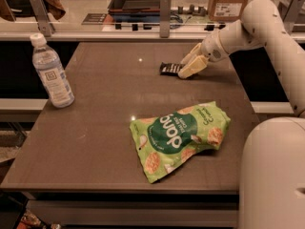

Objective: Move rxbar chocolate near blue plastic bottle

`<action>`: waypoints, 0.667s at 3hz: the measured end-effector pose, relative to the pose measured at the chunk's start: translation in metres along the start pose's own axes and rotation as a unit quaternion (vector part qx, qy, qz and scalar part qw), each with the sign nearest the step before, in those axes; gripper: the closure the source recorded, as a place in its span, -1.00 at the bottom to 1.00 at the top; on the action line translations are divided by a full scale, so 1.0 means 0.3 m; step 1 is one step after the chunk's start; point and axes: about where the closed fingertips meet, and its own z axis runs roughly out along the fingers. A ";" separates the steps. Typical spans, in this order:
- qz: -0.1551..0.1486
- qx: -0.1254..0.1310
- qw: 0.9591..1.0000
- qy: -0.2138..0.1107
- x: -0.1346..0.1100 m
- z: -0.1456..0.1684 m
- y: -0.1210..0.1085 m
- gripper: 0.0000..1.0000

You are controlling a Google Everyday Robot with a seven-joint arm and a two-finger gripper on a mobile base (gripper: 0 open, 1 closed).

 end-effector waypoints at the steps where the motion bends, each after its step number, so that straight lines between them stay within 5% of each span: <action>1: 0.000 0.000 1.000 0.000 0.000 0.000 0.000 1.00; 2: 0.000 0.000 1.000 0.000 0.000 0.001 0.000 1.00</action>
Offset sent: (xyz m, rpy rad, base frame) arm -0.0263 -0.0061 0.0547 -0.1121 -0.0493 -0.0441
